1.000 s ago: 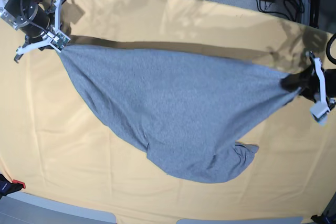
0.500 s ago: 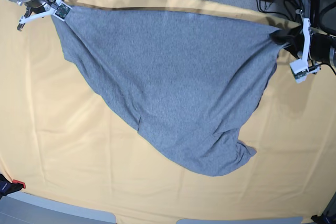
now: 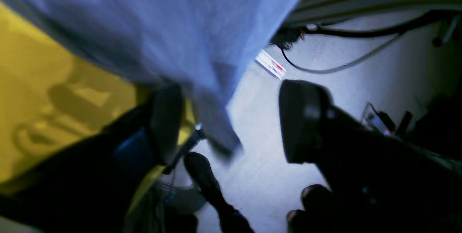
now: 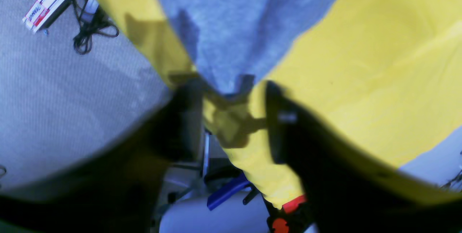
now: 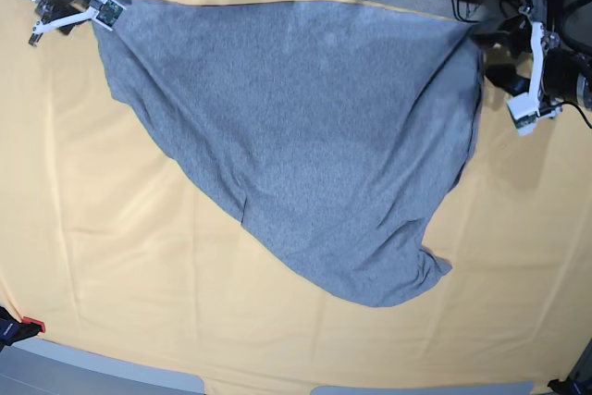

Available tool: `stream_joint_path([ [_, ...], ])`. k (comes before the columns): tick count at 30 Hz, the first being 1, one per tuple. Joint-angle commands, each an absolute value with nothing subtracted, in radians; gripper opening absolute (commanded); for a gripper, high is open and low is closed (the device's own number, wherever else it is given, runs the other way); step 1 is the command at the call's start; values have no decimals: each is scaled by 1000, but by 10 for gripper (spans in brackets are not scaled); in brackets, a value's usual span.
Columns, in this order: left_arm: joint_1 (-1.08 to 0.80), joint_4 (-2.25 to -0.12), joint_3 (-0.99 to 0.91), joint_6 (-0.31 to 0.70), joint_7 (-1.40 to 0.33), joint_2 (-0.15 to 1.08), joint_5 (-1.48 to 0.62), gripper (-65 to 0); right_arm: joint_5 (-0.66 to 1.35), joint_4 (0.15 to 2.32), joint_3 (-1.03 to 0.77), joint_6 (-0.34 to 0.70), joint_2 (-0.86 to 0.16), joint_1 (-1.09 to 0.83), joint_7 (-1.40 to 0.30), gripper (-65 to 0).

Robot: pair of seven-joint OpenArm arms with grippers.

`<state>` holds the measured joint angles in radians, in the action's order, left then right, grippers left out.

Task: Layout the t-shirt on the table in an organized manner, then fold the t-shirt properly
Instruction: 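Lift and stretch the shirt between both grippers, then release left gripper, then grasp the shirt's hanging corner with the left gripper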

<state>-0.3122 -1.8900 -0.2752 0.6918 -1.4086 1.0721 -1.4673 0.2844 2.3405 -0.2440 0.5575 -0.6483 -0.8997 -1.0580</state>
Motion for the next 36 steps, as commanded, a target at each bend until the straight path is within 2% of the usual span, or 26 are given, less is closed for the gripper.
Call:
stream_joint_path([
  [1,-279,-1898,-290,694,-1396,1100,-1484,-203,272,2356,-252,546,-660,-905,-1044,-268],
  [5,-165,-1896,-292,678,-1373,1094,-1480,-203,220,2356,-252,506,-660,-902,-1032,-260],
  [9,-45,-1851,-292,625,-1252,1057,-1312,-203,201,2356,-252,450,-660,-897,-1022,-260],
  [14,109,-1648,-292,541,-1113,939,-1146,-203,202,2356,-252,410,-660,-897,-971,-260],
  [21,311,-1229,-290,604,-1106,752,-1247,-203,202,2356,-252,390,-660,-897,-886,-260],
  [26,422,-1040,-248,668,-1093,630,-1253,-203,202,2356,-252,362,-660,-897,-848,-260],
  [31,506,-920,-179,685,-970,532,-1076,-203,202,2356,-252,362,-660,-897,-848,-260],
  [36,548,-836,-98,686,-939,432,-986,-203,204,2356,-252,353,-660,-888,-844,-260],
])
